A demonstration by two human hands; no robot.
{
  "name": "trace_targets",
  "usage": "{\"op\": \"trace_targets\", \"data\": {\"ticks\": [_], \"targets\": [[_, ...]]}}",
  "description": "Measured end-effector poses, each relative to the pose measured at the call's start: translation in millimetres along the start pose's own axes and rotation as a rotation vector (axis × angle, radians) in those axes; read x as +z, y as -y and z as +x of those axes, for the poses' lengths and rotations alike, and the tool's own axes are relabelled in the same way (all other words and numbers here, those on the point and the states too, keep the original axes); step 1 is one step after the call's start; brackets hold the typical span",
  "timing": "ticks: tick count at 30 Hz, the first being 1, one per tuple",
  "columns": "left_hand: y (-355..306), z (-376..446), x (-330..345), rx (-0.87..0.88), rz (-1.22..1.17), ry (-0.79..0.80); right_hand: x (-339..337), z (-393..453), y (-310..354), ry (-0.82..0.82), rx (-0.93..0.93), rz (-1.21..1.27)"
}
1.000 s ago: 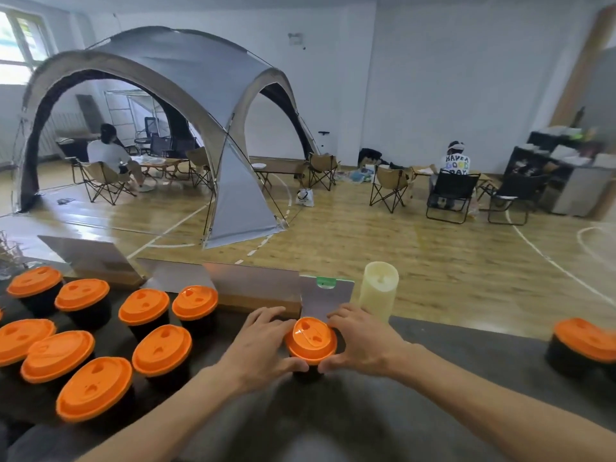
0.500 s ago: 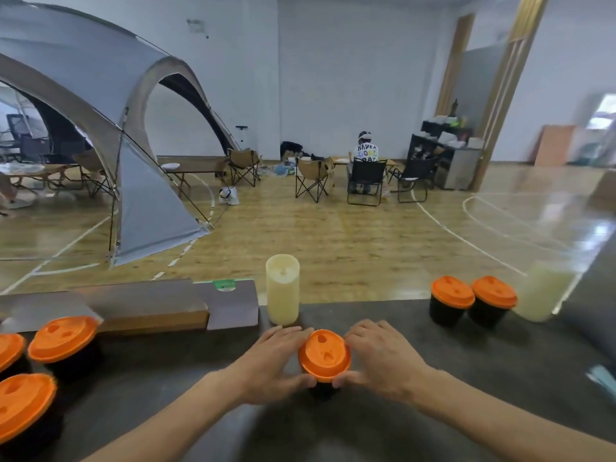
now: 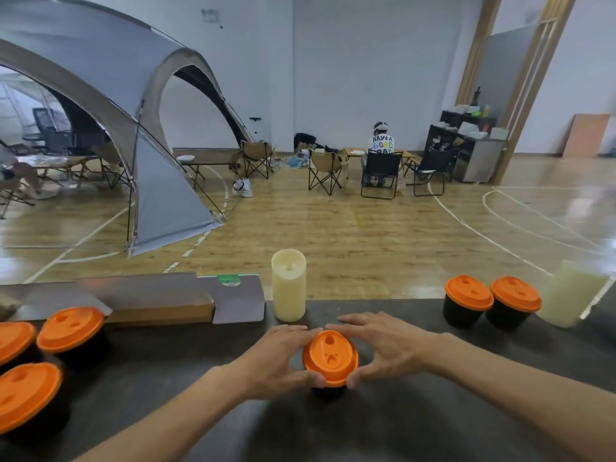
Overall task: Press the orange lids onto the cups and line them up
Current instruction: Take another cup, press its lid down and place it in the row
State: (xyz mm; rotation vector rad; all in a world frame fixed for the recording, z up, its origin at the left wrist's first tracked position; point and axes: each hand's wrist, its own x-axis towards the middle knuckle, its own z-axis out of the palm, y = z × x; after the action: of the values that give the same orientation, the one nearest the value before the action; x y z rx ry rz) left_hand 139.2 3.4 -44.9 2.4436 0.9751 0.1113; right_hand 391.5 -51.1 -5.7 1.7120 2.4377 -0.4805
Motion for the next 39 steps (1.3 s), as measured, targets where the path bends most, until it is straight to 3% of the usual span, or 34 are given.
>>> {"op": "trace_targets", "data": {"ticks": [5, 14, 16, 20, 22, 28, 39], "targets": [[-1, 0, 1, 0.013, 0.047, -0.001, -1, 8, -7, 0.026, -0.065, -0.066], [-2, -2, 5, 0.022, 0.091, -0.066, 24, -22, 16, -0.200, 0.014, -0.253], [-3, -3, 5, 0.026, 0.091, -0.084, 30, -31, 28, -0.293, 0.033, -0.308], [-9, -4, 2, 0.027, 0.091, -0.088, 45, -43, 42, -0.646, -0.007, -0.398], [-12, -5, 1, 0.025, 0.091, -0.091, 49, -46, 49, -0.701, -0.013, -0.366], [-18, -8, 2, 0.002, 0.095, -0.101, 61, -48, 61, -0.778, -0.063, -0.372], [-25, -8, -4, -0.036, 0.116, -0.040, 66, -55, 50, -0.730, -0.206, -0.286]]}}
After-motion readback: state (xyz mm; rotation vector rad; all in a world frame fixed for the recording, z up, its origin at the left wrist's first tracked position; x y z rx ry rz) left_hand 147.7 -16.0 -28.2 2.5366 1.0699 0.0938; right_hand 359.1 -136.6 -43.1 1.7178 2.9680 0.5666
